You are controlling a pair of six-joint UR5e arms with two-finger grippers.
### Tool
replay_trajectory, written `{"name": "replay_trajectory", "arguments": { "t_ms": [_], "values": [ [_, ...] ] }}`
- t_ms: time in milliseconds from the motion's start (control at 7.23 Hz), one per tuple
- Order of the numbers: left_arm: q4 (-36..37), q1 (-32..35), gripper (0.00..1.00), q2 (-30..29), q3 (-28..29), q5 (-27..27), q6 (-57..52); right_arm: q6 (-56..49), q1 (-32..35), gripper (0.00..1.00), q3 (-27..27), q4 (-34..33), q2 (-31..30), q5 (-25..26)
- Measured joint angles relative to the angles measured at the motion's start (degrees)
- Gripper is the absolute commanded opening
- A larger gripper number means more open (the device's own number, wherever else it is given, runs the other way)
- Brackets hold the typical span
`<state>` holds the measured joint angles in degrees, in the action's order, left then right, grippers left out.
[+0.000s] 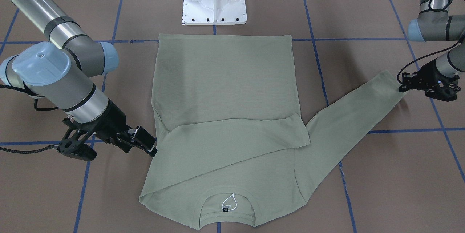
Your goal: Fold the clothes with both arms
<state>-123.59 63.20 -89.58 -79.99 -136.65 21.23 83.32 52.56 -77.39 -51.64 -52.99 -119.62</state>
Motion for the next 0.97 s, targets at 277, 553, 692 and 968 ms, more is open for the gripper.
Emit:
{"name": "replay_trajectory", "arguments": {
  "t_ms": [277, 553, 692, 968],
  "values": [
    [0.1, 0.0, 0.43, -0.5, 0.0, -0.2, 0.2, 0.0, 0.0, 0.95, -0.4, 0.0, -0.3, 0.0],
    [0.1, 0.0, 0.52, -0.6, 0.7, -0.2, -0.1, 0.0, 0.0, 0.95, -0.6, 0.0, -0.4, 0.0],
    [0.1, 0.0, 0.52, -0.6, 0.7, -0.3, -0.2, 0.0, 0.0, 0.95, -0.6, 0.0, -0.4, 0.0],
    [0.2, 0.0, 0.52, -0.5, 0.4, -0.2, -0.3, 0.2, -0.1, 0.96, -0.9, 0.0, -0.5, 0.0]
  ]
}}
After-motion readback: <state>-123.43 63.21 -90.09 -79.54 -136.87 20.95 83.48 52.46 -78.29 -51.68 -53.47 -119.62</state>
